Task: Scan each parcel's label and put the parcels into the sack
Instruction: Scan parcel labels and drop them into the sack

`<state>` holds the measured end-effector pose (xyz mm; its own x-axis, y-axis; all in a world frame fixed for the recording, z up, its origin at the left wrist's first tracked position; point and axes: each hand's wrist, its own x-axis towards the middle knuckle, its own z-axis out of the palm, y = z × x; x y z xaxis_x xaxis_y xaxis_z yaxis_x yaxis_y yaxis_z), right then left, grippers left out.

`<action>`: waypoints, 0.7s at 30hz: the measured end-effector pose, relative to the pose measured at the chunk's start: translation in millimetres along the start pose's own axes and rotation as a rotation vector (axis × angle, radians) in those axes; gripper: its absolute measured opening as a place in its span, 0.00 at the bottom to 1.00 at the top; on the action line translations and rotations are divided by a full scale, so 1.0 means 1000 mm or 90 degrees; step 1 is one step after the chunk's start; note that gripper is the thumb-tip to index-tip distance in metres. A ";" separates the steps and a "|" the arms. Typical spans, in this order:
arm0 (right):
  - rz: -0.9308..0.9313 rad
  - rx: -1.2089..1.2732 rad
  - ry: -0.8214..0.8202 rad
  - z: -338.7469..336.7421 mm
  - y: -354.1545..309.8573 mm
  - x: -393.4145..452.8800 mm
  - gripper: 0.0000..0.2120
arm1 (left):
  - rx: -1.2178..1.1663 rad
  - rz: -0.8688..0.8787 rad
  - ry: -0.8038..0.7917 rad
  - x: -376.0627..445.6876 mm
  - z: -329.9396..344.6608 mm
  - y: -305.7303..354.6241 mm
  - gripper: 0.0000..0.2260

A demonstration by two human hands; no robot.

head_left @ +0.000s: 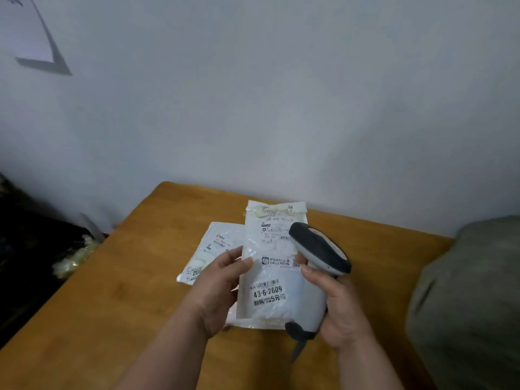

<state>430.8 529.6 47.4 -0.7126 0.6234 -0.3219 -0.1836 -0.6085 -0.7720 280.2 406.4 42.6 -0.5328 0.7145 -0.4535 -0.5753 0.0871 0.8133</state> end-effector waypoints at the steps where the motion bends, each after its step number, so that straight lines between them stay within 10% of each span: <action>1: -0.008 -0.030 -0.005 0.006 0.001 -0.009 0.13 | -0.009 0.015 0.009 -0.007 0.000 0.004 0.15; 21: -0.130 -0.367 0.054 0.130 0.052 -0.173 0.12 | -0.095 0.176 0.199 -0.152 -0.093 0.030 0.08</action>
<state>455.9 326.2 134.0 -0.6413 0.7503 -0.1607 0.1021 -0.1241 -0.9870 286.4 235.7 101.6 -0.8280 0.4505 -0.3339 -0.4563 -0.1952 0.8682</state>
